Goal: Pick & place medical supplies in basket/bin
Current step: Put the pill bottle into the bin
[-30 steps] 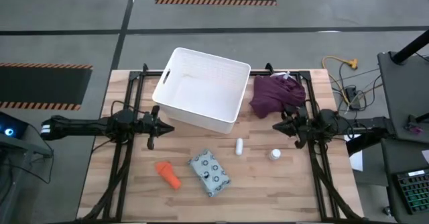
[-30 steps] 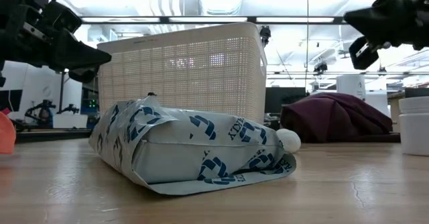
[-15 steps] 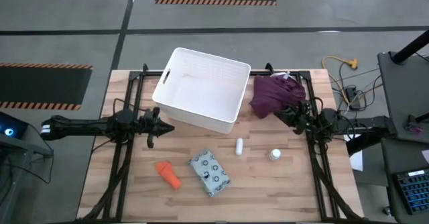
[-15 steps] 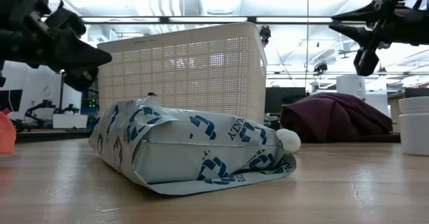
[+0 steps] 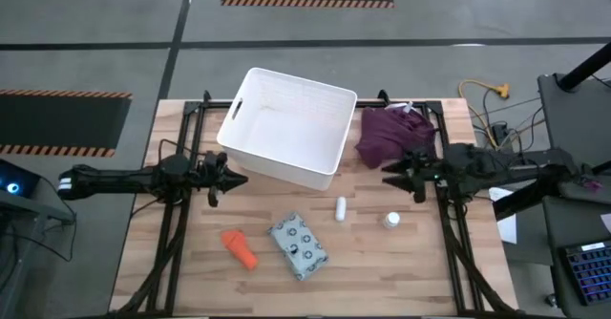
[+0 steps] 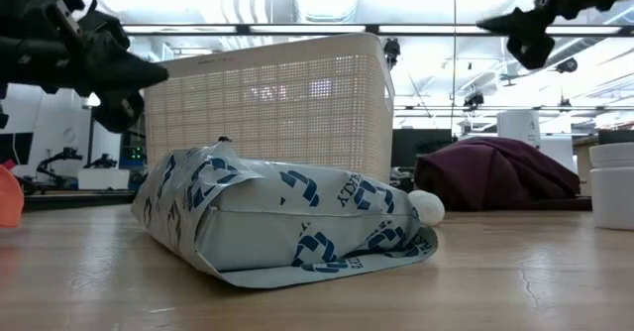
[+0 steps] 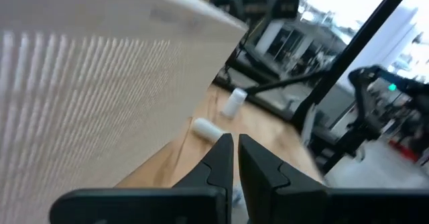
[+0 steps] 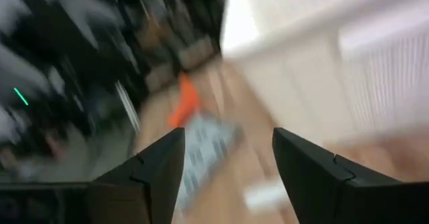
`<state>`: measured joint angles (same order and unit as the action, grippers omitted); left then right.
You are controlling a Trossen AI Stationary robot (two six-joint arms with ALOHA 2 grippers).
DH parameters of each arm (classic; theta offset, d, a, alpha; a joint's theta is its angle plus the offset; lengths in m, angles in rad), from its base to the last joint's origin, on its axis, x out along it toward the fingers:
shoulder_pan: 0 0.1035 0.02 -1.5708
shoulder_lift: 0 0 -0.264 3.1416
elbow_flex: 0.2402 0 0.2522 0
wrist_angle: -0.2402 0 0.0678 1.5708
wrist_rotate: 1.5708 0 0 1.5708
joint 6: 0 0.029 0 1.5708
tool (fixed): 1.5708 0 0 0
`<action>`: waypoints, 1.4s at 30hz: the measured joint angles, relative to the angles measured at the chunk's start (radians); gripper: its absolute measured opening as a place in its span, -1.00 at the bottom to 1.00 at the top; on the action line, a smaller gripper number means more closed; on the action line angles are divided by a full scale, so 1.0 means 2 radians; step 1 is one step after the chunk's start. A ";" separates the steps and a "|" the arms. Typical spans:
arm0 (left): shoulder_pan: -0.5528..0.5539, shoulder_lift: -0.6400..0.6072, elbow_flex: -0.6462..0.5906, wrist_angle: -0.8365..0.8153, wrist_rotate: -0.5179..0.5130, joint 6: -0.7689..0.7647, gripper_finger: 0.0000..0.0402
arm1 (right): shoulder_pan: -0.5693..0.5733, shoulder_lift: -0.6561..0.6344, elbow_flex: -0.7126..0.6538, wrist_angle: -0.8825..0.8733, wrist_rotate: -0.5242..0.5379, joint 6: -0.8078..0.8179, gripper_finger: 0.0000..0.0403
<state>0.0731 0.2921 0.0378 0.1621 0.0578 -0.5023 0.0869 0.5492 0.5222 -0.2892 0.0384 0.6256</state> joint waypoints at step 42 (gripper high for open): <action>0.000 0.001 0.030 -0.003 0.000 -0.019 -0.97 | 0.158 0.398 0.182 -0.373 0.021 0.069 0.61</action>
<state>0.0734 0.2932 0.0986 0.1563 0.0570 -0.5407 0.4038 1.3457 0.8853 -1.0349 0.0799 0.7631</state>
